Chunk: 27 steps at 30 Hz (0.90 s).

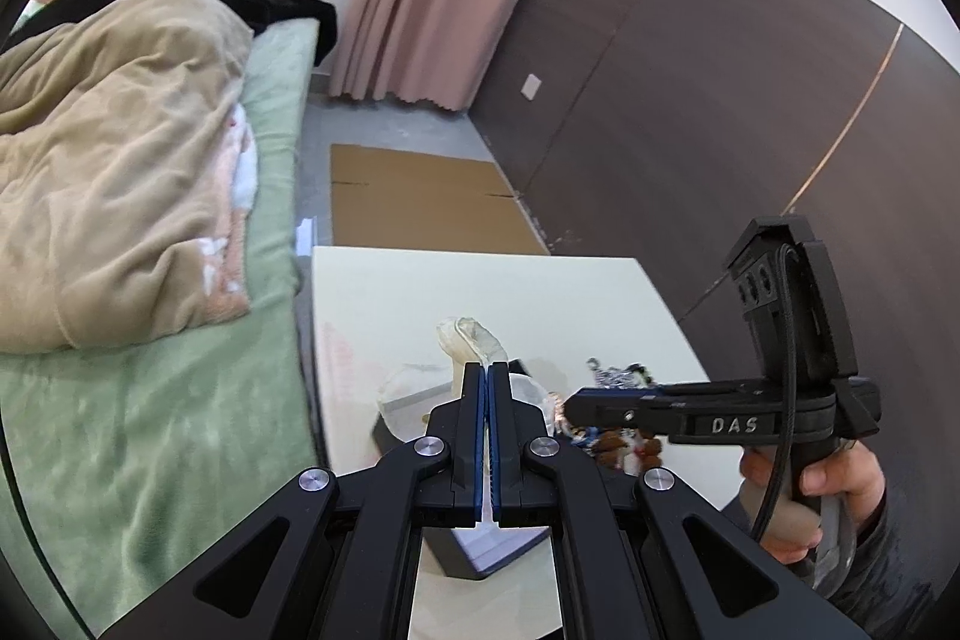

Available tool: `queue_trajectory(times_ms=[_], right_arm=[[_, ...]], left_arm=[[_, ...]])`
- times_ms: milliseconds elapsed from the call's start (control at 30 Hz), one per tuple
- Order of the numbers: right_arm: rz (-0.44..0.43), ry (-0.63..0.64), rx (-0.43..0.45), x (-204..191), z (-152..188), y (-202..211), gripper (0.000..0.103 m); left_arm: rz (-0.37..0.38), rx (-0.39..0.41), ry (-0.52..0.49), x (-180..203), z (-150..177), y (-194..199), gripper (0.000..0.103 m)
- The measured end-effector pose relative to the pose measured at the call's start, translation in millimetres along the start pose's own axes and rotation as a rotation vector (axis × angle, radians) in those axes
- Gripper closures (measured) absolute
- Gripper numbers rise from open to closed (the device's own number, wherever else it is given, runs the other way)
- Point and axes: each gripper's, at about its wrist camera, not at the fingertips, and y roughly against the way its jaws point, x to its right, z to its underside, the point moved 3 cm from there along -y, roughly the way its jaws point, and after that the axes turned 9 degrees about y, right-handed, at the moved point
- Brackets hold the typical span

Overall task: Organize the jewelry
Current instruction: 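Carry the gold butterfly charm with the right gripper into the black box, then release the white pouch from the left gripper into the black box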

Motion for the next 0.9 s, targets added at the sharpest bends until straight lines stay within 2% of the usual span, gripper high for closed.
queue_trajectory(times_ms=[233, 267, 333, 500, 767, 900], right_arm=[[-0.039, 0.023, -0.011, -10, -3, -31, 0.082], [-0.046, 0.017, -0.020, -8, -4, -34, 0.078], [-0.054, 0.005, -0.010, -4, -3, -30, 0.051], [-0.038, -0.015, 0.102, 6, 0, 8, 0.034], [-0.011, -0.087, 0.183, 28, 13, 49, 0.034], [0.009, -0.110, 0.205, 37, 19, 62, 0.034]], left_arm=[[-0.042, -0.004, 0.016, -12, -1, -5, 0.103], [-0.040, -0.010, 0.020, -13, -1, -7, 0.103], [-0.032, -0.028, 0.024, -12, -1, -12, 0.103], [-0.014, -0.056, -0.017, 3, 6, -20, 0.103], [0.002, -0.133, -0.060, 31, 24, -48, 0.103], [-0.035, -0.210, -0.062, 36, 36, -70, 0.102]])
